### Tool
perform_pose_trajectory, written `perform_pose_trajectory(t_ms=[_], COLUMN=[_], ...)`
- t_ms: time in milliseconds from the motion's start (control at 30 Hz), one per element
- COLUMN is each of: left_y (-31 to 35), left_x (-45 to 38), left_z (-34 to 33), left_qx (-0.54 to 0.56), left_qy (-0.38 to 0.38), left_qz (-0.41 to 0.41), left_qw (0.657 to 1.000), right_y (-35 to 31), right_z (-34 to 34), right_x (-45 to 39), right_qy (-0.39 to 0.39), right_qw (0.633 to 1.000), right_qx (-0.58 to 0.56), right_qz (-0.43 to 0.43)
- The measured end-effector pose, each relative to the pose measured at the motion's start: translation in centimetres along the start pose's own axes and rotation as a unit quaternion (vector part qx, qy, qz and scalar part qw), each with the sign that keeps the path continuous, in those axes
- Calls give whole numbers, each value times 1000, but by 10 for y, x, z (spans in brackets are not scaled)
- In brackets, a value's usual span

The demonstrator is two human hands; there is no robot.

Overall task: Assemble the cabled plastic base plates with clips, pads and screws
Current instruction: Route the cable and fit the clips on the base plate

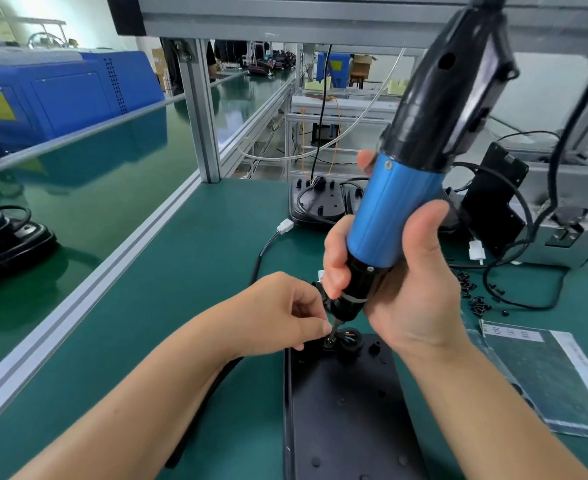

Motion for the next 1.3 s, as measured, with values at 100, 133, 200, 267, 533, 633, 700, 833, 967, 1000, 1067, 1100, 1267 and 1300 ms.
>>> perform_pose_trajectory(t_ms=[100, 133, 200, 267, 533, 633, 700, 833, 967, 1000, 1067, 1100, 1267, 1300], left_y=[-1, -1, 1, 5, 0, 1, 1, -1, -3, -3, -5, -6, -9, -9], left_x=[3, 3, 5, 7, 15, 15, 15, 14, 14, 14, 15, 15, 20, 21], left_z=[-2, -3, -3, -5, -12, -12, -12, -12, -12, -12, -13, -13, -14, -13], left_qx=[-2, -4, -12, -30, -43, -48, -49, -47, -53, -56, -64, -64, -62, -59], left_qy=[21, 28, 37, 35, 85, 94, 100, 100, 103, 106, 118, 125, 174, 178], left_qz=[-7, -8, -11, -18, -33, -36, -35, -33, -28, -24, -14, -8, 15, 19], left_qw=[1000, 1000, 999, 999, 995, 994, 993, 993, 993, 993, 991, 990, 983, 982], right_y=[4, 5, 7, 9, 11, 11, 10, 8, 0, -6, -22, -31, -67, -73], right_z=[2, 2, 2, 0, 2, 2, 1, 1, 14, 22, 44, 58, 136, 148], right_x=[-5, -7, -9, -9, -10, -11, -11, -10, -5, -2, 9, 16, 70, 80], right_qy=[-26, -35, -56, -84, -146, -158, -163, -144, -56, -13, 91, 150, 397, 425], right_qw=[999, 999, 997, 993, 968, 966, 967, 974, 996, 999, 996, 989, 916, 901], right_qx=[-22, -27, -46, -81, -199, -201, -191, -168, -69, -41, -9, 5, 57, 74], right_qz=[-12, -16, -23, -33, -39, -38, -38, -37, -27, -20, -8, -5, -26, -36])
Point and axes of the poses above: each hand's wrist, its own x-axis away from the middle knuckle, its own z-axis out of the back of the hand, y = z × x, the point moved 5 cm from there along -x, towards the middle knuckle, and after that the axes turned 13 degrees about -y, right-handed, at the moved point
